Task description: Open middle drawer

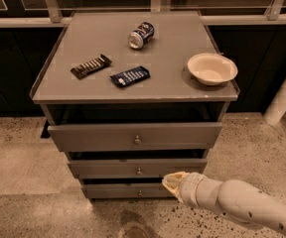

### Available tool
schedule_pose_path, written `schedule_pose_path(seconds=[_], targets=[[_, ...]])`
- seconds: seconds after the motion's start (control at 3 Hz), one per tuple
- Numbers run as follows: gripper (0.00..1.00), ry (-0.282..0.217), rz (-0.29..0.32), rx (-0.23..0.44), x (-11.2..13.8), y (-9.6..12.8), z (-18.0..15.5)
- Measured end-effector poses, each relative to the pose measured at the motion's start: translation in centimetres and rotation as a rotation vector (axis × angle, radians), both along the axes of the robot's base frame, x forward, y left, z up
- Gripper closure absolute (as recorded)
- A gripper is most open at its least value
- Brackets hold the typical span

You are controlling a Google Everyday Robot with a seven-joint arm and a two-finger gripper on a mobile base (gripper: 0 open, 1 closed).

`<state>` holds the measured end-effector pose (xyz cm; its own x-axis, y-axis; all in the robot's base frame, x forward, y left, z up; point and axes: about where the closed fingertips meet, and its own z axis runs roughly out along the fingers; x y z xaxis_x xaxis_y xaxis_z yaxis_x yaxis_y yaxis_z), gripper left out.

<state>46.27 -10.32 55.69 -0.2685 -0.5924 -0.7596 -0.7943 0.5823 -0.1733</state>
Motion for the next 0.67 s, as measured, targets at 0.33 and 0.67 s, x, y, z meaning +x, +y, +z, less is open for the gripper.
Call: schedule_pose_path(seconds=[0.33, 0.67], targets=[[1.00, -0.069, -0.059, 0.000, 1.7, -1.1, -1.9], [1.00, -0.090, -0.129, 0.007, 3.2, -2.6, -4.0]])
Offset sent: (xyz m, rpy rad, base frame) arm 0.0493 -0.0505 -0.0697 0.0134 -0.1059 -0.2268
